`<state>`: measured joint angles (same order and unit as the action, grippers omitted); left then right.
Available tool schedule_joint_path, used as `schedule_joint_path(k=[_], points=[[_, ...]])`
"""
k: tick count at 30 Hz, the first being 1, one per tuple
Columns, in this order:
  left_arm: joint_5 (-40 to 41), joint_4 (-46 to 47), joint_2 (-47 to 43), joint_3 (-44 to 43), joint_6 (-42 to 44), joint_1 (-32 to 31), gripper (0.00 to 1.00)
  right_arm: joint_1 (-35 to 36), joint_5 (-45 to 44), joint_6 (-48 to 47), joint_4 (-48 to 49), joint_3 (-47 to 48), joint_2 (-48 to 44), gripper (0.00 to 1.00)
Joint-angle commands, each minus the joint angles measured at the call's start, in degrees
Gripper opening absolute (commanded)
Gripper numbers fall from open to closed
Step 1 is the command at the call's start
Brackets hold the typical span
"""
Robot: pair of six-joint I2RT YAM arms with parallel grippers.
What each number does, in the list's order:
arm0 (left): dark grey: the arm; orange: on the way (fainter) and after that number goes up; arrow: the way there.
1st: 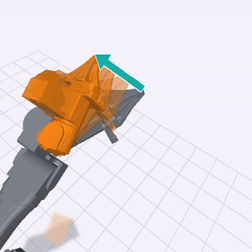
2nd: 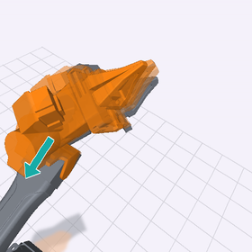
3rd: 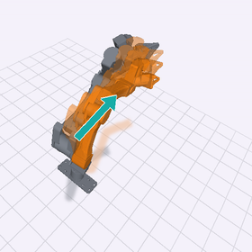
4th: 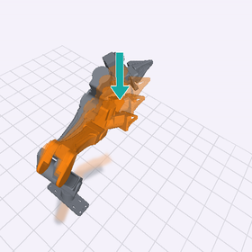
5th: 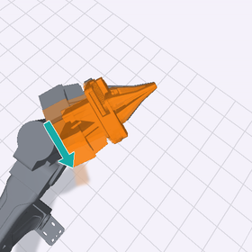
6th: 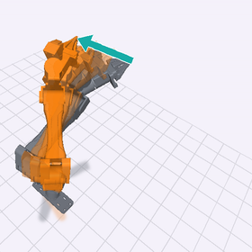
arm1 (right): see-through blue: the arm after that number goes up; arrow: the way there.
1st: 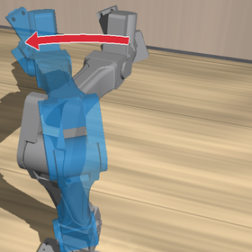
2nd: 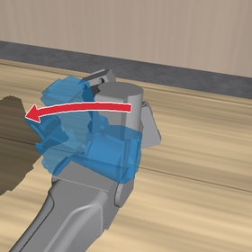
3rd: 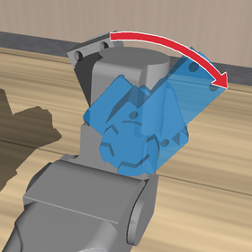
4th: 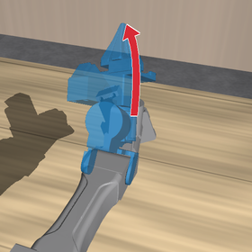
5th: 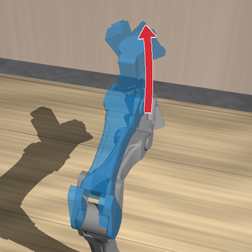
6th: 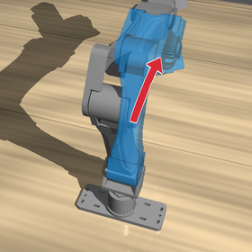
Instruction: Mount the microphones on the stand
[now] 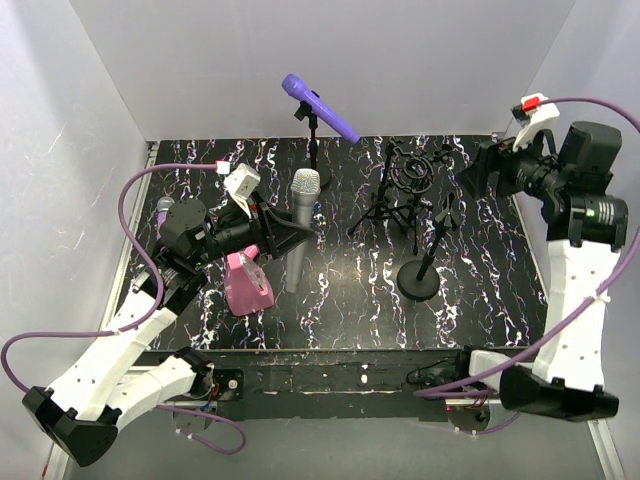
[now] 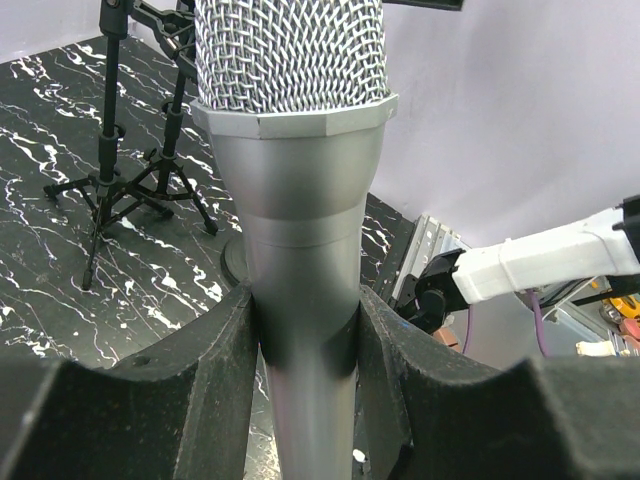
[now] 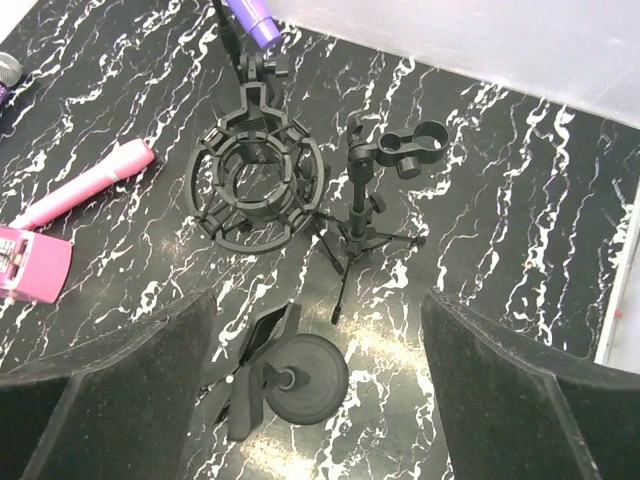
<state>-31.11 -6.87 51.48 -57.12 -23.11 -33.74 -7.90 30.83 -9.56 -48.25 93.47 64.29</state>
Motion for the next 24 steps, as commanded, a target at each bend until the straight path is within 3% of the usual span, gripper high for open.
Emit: schedule_joint_path(k=[1, 8, 14, 20, 24], points=[[-0.62, 1.07, -0.77, 0.26, 0.61, -0.19, 0.00, 0.60, 0.90, -0.01, -2.89, 6.27, 6.09, 0.88], [-0.35, 1.07, -0.77, 0.35, 0.35, -0.28, 0.00, 7.01, 2.31, -5.11, -7.73, 13.75, 14.62, 0.87], [-1.14, 5.46, 4.05, -3.33, 0.44, -0.28, 0.00, 7.81, 5.46, -6.96, -7.91, 14.19, 15.16, 0.89], [-7.55, 12.83, 14.07, -9.24, 0.26, -0.45, 0.00, 9.64, 26.36, -6.45, -8.97, 15.69, 13.58, 0.90], [-8.70, 20.48, 16.36, -8.62, -0.35, -1.94, 0.00, 12.99, 31.74, -1.09, -5.82, 13.85, 12.09, 0.90]])
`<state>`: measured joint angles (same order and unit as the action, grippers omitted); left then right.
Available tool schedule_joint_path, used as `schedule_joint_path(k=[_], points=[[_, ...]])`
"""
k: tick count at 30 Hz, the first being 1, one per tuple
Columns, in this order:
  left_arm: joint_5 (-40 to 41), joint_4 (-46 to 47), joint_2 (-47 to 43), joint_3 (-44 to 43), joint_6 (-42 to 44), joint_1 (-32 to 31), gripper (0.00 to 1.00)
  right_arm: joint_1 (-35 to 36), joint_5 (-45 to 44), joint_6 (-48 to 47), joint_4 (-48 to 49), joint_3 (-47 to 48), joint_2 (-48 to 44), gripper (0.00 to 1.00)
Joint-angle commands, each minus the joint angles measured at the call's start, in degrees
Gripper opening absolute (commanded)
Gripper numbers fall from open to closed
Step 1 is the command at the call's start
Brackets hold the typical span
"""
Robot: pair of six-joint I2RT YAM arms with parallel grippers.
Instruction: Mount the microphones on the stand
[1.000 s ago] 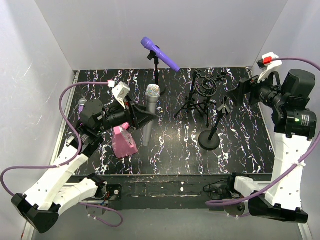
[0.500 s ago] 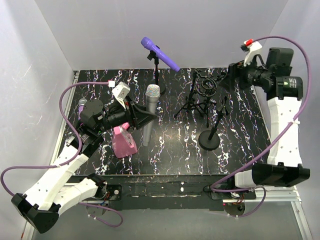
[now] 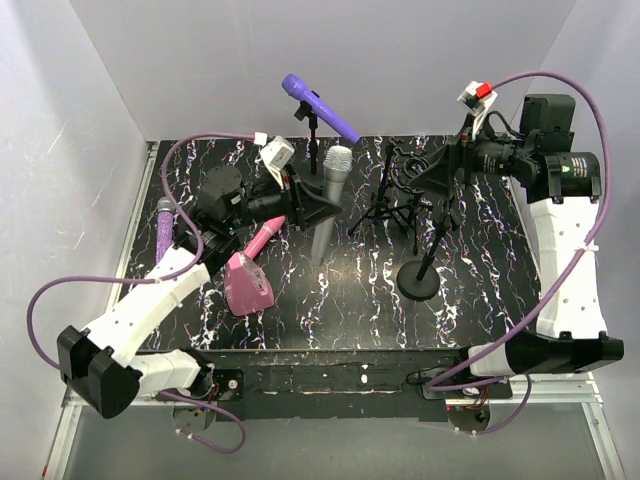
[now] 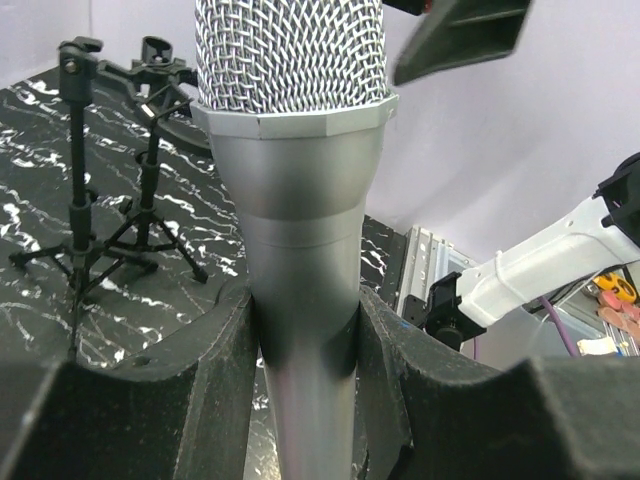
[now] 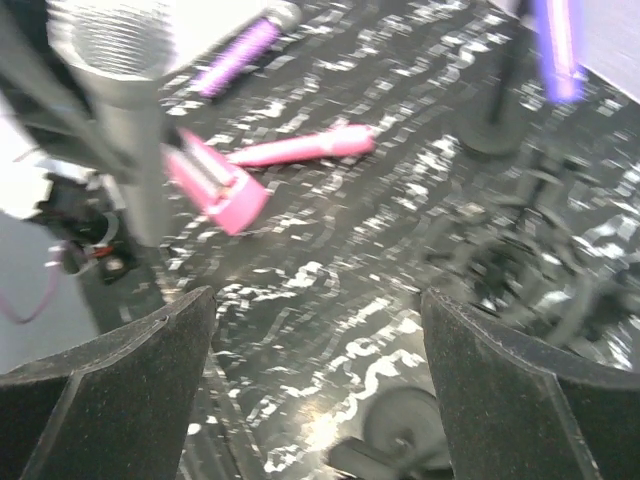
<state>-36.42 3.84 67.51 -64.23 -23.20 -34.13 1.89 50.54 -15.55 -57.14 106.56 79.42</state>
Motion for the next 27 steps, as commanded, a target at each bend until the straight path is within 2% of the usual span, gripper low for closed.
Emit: schedule_joint_path(k=[1, 9, 22, 27], points=[[-3.22, 10.66, 0.87, -1.60, -0.18, -2.08, 0.00, 4.08, 12.99, 6.57, 4.40, -0.03, -3.56, 0.89], [1.88, 12.60, 5.61, -3.89, 1.93, -7.61, 0.00, 8.04, 15.38, 25.47, 21.19, -5.23, -5.15, 0.90], [5.05, 11.64, 11.77, -8.72, 4.39, -13.59, 0.00, 14.37, 7.64, 23.99, 18.39, -4.08, -1.90, 0.91], [6.27, 10.32, 12.12, -9.16, 5.45, -14.30, 0.00, 16.12, 6.68, 21.18, 15.67, -4.08, -1.63, 0.83]])
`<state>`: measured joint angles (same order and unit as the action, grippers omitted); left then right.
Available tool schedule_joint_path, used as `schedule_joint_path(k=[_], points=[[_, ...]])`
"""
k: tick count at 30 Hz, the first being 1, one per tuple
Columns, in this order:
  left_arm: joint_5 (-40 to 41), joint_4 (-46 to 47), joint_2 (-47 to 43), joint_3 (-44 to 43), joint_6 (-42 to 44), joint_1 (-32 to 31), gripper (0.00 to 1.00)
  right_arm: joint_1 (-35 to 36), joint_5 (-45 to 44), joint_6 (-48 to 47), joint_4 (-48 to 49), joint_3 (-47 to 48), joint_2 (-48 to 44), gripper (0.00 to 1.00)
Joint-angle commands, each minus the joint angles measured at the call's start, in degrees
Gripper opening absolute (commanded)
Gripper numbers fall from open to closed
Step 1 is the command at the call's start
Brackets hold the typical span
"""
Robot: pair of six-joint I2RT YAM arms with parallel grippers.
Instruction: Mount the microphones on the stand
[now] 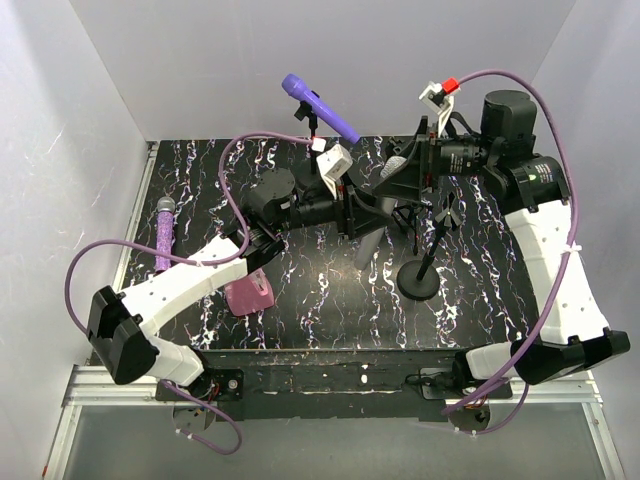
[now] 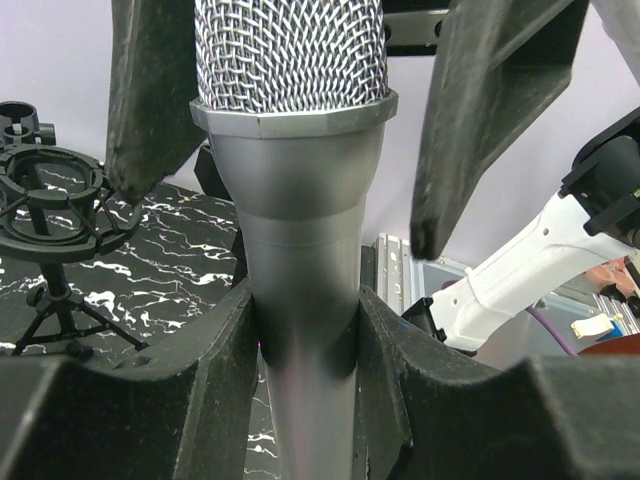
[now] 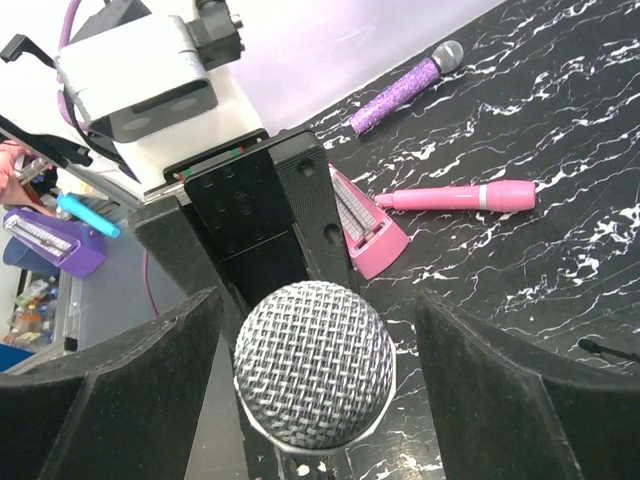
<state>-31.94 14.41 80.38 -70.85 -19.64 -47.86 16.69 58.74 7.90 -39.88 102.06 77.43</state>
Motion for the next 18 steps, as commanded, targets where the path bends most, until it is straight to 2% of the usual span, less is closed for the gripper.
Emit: schedule_joint_path(k=[1, 3, 7, 9, 13, 16, 18], points=[[1.88, -0.44, -0.84, -2.37, 1.88, -0.48, 0.00, 1.68, -1.61, -2.89, -2.13, 0.51, 0.35, 0.78], [1.97, -0.61, -0.92, -2.28, 2.15, -0.57, 0.00, 1.77, -1.52, -4.03, -3.18, 0.77, 0.53, 0.69], [2.94, -1.67, -1.10, -2.28, 2.50, -0.57, 0.00, 2.03, -0.47, -5.61, -4.42, 1.65, 0.53, 0.26], [4.34, -2.63, -1.89, -2.01, 2.68, -0.57, 0.01, 1.95, -0.56, -6.40, -4.86, 2.17, 0.18, 0.18], [7.68, -3.43, -5.31, 0.79, 3.03, -0.57, 0.42, 1.51, -3.27, -7.64, -6.35, 5.51, -0.17, 0.11], [10.14, -5.00, -9.87, 3.87, 4.52, -0.57, 0.76, -0.59, -4.77, -9.13, -6.53, 9.81, 0.70, 0.10], [12.33, -6.06, -13.30, 6.67, 5.66, -0.57, 0.93, -2.70, -4.78, -8.70, -6.53, 13.85, 2.37, 0.09]])
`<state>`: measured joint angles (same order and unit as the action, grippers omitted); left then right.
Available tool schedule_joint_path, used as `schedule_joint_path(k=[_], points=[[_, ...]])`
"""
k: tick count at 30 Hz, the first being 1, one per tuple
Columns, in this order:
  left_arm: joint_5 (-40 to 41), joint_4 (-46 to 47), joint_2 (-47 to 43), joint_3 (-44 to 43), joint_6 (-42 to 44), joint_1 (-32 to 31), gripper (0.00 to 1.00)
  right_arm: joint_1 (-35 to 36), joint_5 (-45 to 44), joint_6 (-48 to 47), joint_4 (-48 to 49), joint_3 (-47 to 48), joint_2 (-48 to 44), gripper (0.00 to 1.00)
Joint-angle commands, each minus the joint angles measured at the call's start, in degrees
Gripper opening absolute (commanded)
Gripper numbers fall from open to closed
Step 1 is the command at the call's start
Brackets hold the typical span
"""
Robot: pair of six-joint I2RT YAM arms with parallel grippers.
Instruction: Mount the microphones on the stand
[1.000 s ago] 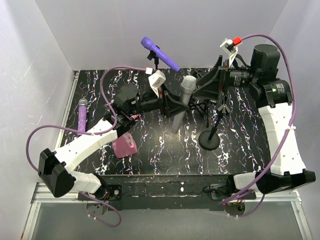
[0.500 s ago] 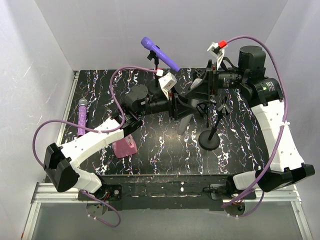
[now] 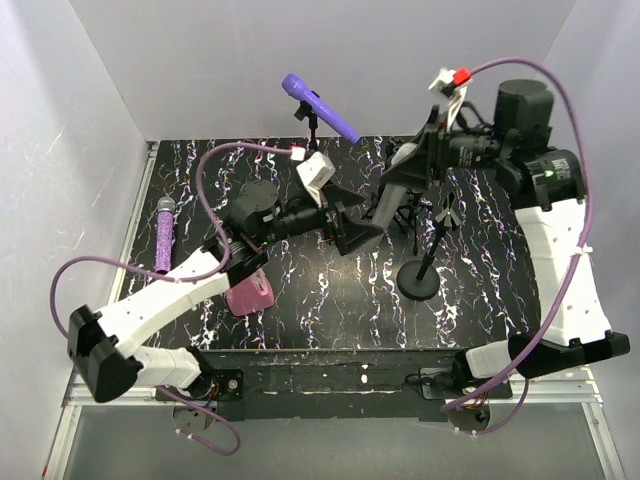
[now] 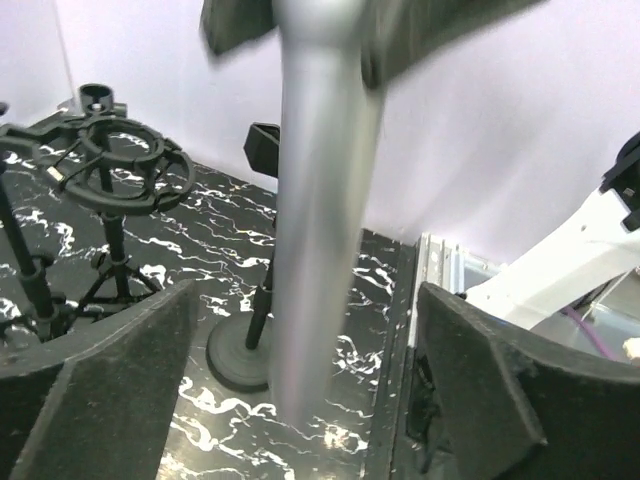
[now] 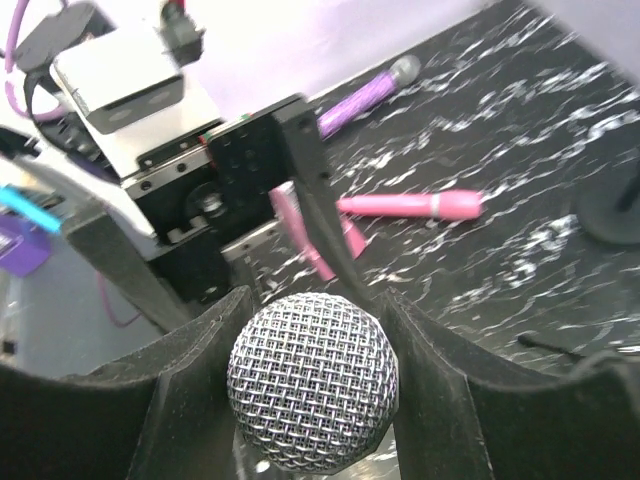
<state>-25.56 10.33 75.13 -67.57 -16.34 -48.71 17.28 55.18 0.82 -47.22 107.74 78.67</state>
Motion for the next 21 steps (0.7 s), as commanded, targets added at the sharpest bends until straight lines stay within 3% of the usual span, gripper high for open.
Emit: schedule_joint_path(k=[1, 10, 14, 21], points=[[7.35, -2.67, -9.99, 5.06, 2.71, 0.37, 0.98, -4.96, -1.21, -1.26, 0.82, 10.19, 2.09, 0.09], [14.39, -13.22, -23.35, 15.09, 3.16, 0.37, 0.98, -13.50, -8.49, 0.59, 5.12, 23.73, 8.07, 0.08], [16.15, -15.68, -27.58, 17.29, 2.80, 0.37, 0.98, -13.59, -15.35, -2.12, 8.28, 23.22, 8.51, 0.08], [19.14, -21.83, -32.59, 16.77, 3.94, 0.37, 0.98, -13.67, -19.66, -5.03, 8.20, 21.64, 9.84, 0.08]])
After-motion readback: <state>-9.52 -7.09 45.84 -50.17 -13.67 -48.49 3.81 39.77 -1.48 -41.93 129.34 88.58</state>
